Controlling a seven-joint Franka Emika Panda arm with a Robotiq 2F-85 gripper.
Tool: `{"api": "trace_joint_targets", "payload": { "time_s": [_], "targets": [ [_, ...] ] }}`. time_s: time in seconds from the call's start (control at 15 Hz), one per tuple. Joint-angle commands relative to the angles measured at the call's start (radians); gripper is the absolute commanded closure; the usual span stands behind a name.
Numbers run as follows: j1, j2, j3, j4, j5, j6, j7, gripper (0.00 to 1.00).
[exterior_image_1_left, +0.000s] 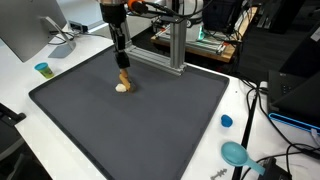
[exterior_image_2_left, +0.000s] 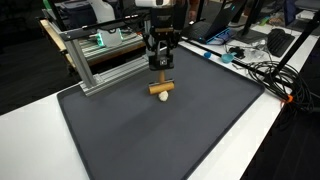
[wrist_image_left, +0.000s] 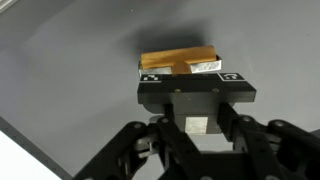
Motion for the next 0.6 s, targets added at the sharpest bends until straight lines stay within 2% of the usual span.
{"api": "trace_joint_targets", "payload": {
  "time_s": [0.0,0.27,0.53],
  "targets": [
    [0.002,-0.047,-0.017,0.015,0.019,-0.062,-0.055,0.79],
    [0.006,-0.053,-0.019,0.027,0.014,-0.029,-0.04,0.79],
    [0.02,-0.002,-0.02,0.061,-0.015,-0.02,0.015,0.79]
  ]
}}
